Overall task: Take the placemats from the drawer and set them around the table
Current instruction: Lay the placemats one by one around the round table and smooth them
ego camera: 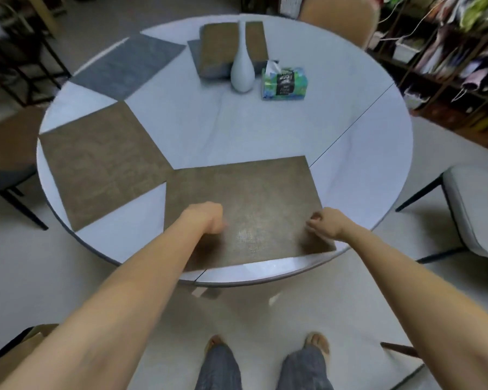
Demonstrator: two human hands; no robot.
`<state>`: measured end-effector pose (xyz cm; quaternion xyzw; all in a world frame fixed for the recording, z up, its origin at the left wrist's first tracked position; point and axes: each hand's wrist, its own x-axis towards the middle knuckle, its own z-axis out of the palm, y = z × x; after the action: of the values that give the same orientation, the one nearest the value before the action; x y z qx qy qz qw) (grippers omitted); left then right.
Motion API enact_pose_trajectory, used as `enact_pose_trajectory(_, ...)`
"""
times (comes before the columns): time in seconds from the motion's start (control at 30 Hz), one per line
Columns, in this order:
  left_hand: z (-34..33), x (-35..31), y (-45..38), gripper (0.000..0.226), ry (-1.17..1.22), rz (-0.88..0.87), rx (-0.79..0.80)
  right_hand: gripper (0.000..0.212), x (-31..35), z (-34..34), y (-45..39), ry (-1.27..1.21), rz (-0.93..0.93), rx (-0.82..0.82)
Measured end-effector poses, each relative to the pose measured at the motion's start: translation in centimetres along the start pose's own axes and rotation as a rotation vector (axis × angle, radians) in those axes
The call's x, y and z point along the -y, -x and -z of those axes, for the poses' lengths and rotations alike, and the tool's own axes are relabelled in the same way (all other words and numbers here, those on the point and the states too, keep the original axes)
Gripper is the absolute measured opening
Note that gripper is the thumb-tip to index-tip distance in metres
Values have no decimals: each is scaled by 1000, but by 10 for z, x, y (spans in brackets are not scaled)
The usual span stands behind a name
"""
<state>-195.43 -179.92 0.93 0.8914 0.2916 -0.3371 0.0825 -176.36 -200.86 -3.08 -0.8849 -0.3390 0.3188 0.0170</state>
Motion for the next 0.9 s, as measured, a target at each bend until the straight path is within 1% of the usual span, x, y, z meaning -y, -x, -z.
enact_pose_trajectory(0.1,32,-52,5,46,12,-60,-145,35,-22,39,14,-62,70,-64)
enact_pose_trajectory(0.17,53,-91,4,46,11,-93,-209,34,-46,64,17,-81,117,-116)
enact_pose_trajectory(0.33,106,-183,2,37,60,-132,-261,31,-113,133,13,-120,215,-203)
enact_pose_trajectory(0.47,149,-234,-2,37,81,-105,-284,30,-156,184,4,-111,252,-236)
enact_pose_trajectory(0.57,172,-256,-14,39,80,-74,-306,30,-177,213,-11,-115,270,-255)
enact_pose_trajectory(0.7,209,-269,-44,41,74,-30,-337,29,-196,247,-43,-105,285,-269)
enact_pose_trajectory(0.9,264,-280,-129,45,108,-28,-342,27,-202,305,-122,-30,311,-289)
